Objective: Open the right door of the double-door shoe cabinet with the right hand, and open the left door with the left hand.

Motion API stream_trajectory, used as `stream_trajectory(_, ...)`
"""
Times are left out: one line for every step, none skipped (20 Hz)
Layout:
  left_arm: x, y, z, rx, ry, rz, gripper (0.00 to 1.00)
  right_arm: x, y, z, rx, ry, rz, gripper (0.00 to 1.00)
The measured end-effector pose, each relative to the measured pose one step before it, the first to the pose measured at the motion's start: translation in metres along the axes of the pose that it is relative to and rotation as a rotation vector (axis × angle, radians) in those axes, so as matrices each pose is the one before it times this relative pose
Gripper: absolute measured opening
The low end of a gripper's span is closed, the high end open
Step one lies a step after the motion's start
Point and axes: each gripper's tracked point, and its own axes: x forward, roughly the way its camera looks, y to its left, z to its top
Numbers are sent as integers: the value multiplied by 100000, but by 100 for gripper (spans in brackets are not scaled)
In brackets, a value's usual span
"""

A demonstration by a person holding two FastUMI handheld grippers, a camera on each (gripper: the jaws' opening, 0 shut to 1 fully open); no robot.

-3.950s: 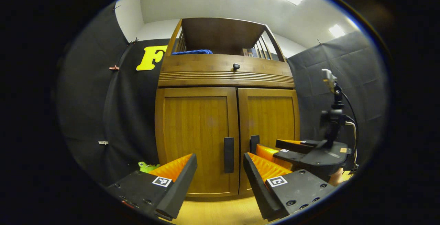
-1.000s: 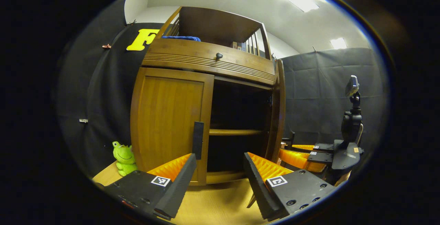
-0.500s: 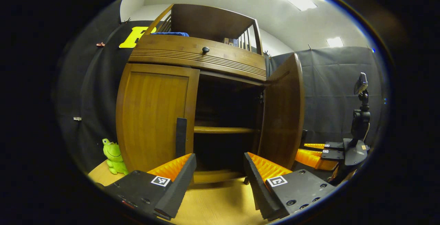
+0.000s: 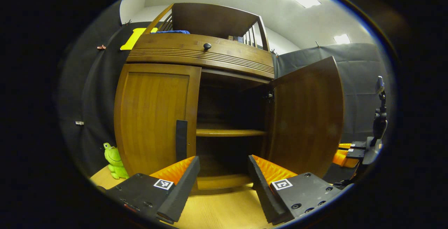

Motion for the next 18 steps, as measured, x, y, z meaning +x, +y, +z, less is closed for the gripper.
stream_trajectory(397, 473, 106, 174, -1076, 1709, 84, -346, -448, -175, 2351, 1421, 444, 11)
stream_trajectory(519, 473, 91, 46, -1038, 1740, 87, -144, -637, -328, 1859, 2214, -207, 9)
stream_trajectory(549, 448, 126, 134, -1213, 1614, 87, -59, -726, -555, 1404, 1856, -260, 11)
stream_trajectory(724, 513, 153, 300, -1224, 1270, 83, -29, -781, -323, 1042, 1291, -168, 11)
stream_trajectory(867, 655, 83, 112, -1066, 1635, 89, -170, -724, -202, 275, 792, -889, 11)
stream_trajectory(888, 715, -115, -93, -691, 1994, 86, -361, -773, -84, -25, 181, -984, 11)
stream_trajectory(956, 707, -63, -238, -389, 1987, 87, -160, -654, -88, -239, -154, -1191, 11)
stream_trajectory(1007, 781, -142, -357, -249, 2011, 87, -306, -549, -108, -749, -121, -1276, 11)
stream_trajectory(925, 782, -142, -341, 143, 2153, 84, -233, -246, 7, -1166, -323, -36, 11)
stream_trajectory(874, 731, -397, -325, 518, 2176, 86, -329, 409, -210, -577, 162, 2031, 11)
stream_trajectory(832, 681, -426, -5, 1098, 1769, 85, -151, 353, -141, -993, 47, 1092, 11)
stream_trajectory(818, 335, -435, 251, 964, 1008, 85, -204, -147, 51, -2218, -562, -364, 12)
stream_trajectory(848, 220, -369, 885, 725, 492, 83, 85, -134, 10, -3136, -1048, -672, 11)
stream_trajectory(916, 372, -235, 1187, 289, 1267, 82, 47, 143, 75, -2780, -956, -242, 11)
stream_trajectory(945, 338, -66, 1109, -777, 1716, 81, -183, 46, 178, -1957, -820, -46, 11)
stream_trajectory(604, 133, -108, 969, -1350, 821, 82, -204, -15, 172, -1213, -1017, -249, 11)
stream_trajectory(656, -20, 84, 528, -1094, 87, 80, -126, -7, 257, -568, -1054, 23, 13)
stream_trajectory(1010, 46, -79, -166, -523, 575, 78, -70, -199, 31, -11, -967, -651, 10)
